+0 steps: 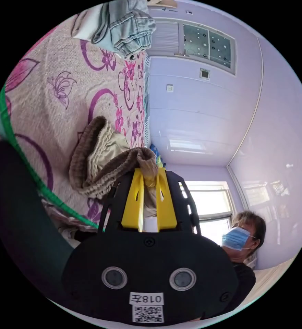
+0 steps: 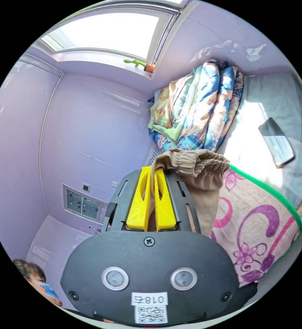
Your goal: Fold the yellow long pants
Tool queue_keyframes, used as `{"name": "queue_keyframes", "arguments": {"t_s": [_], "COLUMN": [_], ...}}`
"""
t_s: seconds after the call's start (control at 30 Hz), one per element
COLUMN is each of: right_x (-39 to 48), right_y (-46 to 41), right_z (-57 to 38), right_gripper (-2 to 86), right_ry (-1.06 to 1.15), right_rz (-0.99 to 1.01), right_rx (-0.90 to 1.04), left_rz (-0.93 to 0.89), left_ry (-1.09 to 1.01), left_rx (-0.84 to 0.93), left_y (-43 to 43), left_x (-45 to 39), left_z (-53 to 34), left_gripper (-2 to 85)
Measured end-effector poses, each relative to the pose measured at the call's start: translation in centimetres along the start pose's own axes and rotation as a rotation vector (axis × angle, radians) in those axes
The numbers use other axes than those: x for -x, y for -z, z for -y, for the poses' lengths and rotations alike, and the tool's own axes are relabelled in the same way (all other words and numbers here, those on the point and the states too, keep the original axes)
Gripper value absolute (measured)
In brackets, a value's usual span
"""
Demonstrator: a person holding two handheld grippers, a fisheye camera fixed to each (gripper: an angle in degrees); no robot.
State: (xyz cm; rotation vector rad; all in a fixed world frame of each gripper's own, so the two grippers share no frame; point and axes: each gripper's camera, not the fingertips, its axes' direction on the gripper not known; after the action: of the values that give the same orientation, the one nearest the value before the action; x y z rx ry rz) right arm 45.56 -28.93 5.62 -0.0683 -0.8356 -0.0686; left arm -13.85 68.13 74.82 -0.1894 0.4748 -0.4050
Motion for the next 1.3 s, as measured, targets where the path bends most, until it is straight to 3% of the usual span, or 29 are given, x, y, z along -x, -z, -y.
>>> {"name": "queue_keyframes", "arguments": {"t_s": [0.2, 0.3, 0.63, 0.8, 0.93, 1.03, 1.17, 1.23, 1.3], "right_x": [3.2, 2.8, 8.5, 9.0, 10.6, 12.1, 12.5, 11.8, 9.5], "right_y": [-25.6, -33.3, -47.1, -55.8, -57.6, -55.6, -48.1, -45.6, -42.7], "right_z": [1.0, -0.5, 0.3, -0.9, -1.3, 0.0, 1.4, -0.1, -4.8], "right_gripper": [0.5, 0.6, 3.1, 15.4, 16.9, 16.1, 14.1, 14.2, 14.3], "right_ry": [-0.053, -0.127, 0.037, 0.113, 0.260, 0.316, 0.302, 0.342, 0.369], "right_rz": [-0.207, -0.196, -0.298, -0.305, -0.434, -0.407, -0.184, -0.115, 0.018], "right_rx": [0.220, 0.262, 0.299, 0.588, 0.688, 0.638, 0.473, 0.546, 0.759], "left_rz": [-0.006, -0.043, -0.028, -0.108, 0.001, 0.077, 0.152, 0.246, 0.331], "left_ry": [0.225, 0.249, 0.225, 0.155, 0.014, -0.108, -0.194, -0.204, -0.166], "left_rx": [-0.231, -0.281, -0.347, -0.259, -0.067, -0.100, -0.123, -0.083, -0.080], "left_y": [-2.9, -3.3, -3.5, -4.0, -4.0, -2.5, -1.9, -2.8, -3.4], "left_x": [6.4, 7.4, 6.7, 6.6, 2.4, -1.3, -3.6, -3.8, -3.2], "left_z": [3.5, 2.9, 1.9, 3.1, 3.4, 1.6, -2.2, -5.0, -6.9], "left_gripper": [6.3, 6.3, 7.5, 13.6, 14.4, 13.3, 12.5, 12.6, 12.2]}}
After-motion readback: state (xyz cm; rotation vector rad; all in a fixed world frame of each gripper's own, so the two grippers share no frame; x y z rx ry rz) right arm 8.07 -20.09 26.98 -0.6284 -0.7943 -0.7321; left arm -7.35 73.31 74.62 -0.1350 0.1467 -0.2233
